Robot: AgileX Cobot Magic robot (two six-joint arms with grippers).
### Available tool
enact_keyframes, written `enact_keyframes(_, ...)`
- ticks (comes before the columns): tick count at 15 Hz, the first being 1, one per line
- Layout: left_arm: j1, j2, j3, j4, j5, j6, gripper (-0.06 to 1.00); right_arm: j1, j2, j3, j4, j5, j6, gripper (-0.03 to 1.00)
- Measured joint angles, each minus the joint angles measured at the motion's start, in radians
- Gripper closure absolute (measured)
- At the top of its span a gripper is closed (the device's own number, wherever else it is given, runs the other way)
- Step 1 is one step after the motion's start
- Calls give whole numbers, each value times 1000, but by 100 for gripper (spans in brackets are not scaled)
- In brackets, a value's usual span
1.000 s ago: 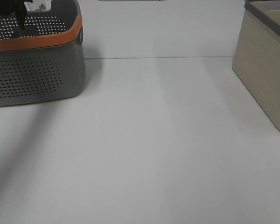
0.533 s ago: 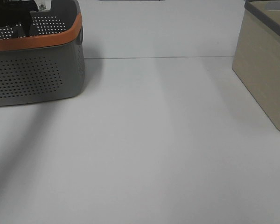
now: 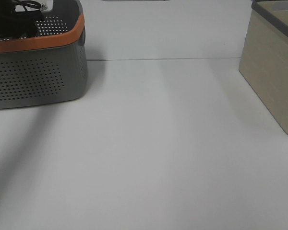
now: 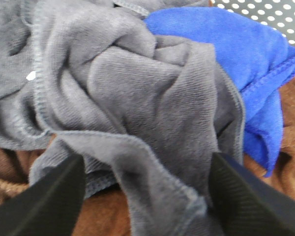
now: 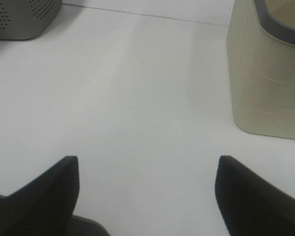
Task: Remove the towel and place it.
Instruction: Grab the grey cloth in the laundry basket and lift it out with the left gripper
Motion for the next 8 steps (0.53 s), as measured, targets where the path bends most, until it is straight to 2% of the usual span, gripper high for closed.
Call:
enact_keyframes(1,0,0,-6,0,-5,0,34,0,0,0,0,0,0,22)
enact_keyframes(2,0,0,-19,7,-9,-2,45,0,0,0,0,0,6,22)
enact_keyframes(4,0,-4,-50,19,-25,-2,81,0,0,0,-2,0,15,22)
enact_keyframes(5,0,-12,-65,29,-43,-2,91,0,0,0,-7,0,17,22)
enact_keyframes(6,0,-31,-90,36,-63,-2,94,0,0,0,-15,0,25,22)
enact_keyframes(8,0,-58,-133,43,-74,-2,94,0,0,0,-17,0,26,22)
